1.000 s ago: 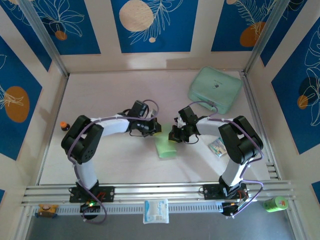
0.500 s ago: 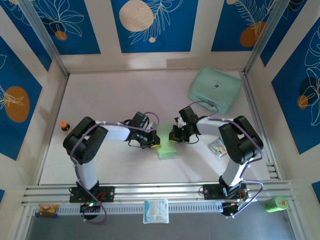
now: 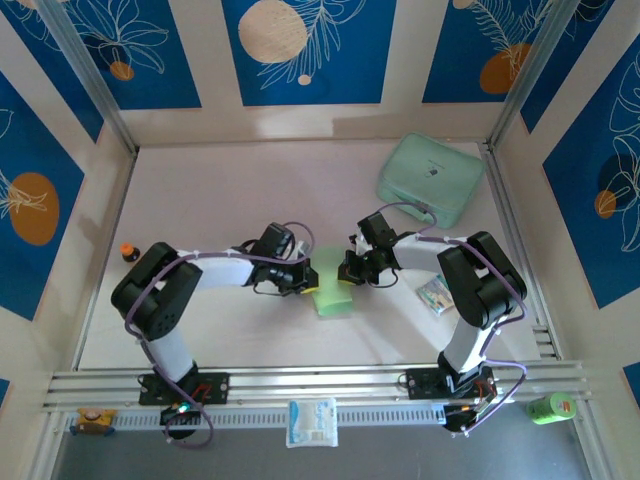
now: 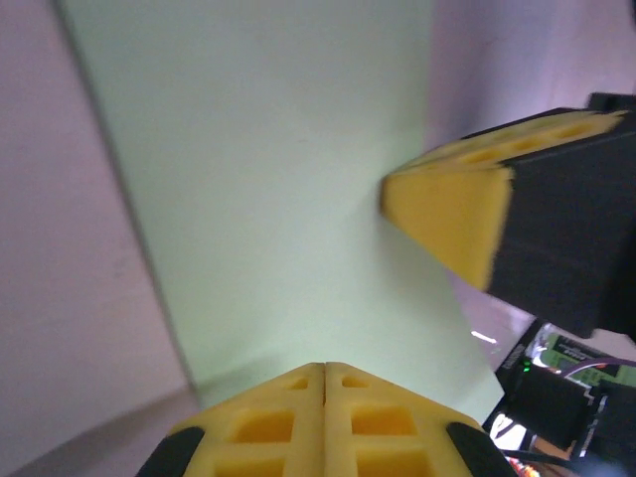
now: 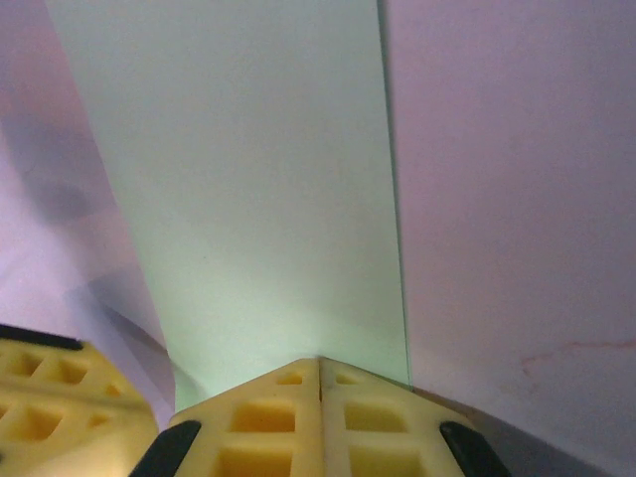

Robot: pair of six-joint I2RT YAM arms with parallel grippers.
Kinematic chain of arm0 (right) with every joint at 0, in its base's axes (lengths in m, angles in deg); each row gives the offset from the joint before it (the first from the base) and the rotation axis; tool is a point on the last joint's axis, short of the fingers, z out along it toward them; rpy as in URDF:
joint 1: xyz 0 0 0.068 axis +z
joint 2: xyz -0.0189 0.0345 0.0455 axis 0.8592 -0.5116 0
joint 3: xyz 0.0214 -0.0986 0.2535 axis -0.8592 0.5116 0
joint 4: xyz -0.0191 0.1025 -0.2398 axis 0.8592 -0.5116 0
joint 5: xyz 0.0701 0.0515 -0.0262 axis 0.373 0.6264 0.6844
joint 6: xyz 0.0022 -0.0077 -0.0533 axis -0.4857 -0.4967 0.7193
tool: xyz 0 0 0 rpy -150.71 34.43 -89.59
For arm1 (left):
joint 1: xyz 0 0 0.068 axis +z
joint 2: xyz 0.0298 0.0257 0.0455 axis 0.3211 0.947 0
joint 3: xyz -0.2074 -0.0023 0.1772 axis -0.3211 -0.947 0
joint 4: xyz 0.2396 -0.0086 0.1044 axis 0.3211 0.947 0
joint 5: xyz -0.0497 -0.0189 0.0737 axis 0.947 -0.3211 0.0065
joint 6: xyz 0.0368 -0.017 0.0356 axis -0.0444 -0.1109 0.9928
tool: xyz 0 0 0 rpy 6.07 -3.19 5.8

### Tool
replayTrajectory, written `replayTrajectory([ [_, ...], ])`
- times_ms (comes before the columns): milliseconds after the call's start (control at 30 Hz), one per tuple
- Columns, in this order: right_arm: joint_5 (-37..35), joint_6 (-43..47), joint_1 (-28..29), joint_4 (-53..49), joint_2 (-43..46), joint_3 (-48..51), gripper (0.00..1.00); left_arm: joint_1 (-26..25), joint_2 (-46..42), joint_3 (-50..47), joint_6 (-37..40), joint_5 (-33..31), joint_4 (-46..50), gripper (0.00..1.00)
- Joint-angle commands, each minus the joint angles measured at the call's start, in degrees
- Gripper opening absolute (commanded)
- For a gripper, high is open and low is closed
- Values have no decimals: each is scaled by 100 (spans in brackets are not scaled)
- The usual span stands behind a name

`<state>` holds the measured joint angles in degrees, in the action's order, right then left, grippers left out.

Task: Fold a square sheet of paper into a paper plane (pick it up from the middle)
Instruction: First fold the square sheet of paper in half at the center of the table.

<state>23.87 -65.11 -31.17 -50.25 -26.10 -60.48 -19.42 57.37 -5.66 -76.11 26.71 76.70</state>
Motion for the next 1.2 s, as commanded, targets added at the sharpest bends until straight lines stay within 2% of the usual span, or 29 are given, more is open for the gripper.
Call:
replayTrajectory([
  [0, -727, -88, -81, -717, -164, 269, 0, -213, -24, 3, -378, 4, -270, 3],
  [300, -735, -108, -81, -708, -120, 311, 0, -305, 147, -783, -456, -87, -698, 3],
  [467, -727, -120, -81, -673, -137, 331, 0, -337, 137, -1188, -227, -195, -745, 3],
  [567, -725, -116, -81, -673, -149, 331, 0, -401, 32, -1212, -13, -386, -423, 3],
  [867, -725, -123, -81, -682, -133, 338, 0, -538, -619, -707, -190, -427, -196, 5],
  [1167, -727, -132, -81, -683, -116, 345, 0, -676, -145, -776, -337, -169, -740, 9],
])
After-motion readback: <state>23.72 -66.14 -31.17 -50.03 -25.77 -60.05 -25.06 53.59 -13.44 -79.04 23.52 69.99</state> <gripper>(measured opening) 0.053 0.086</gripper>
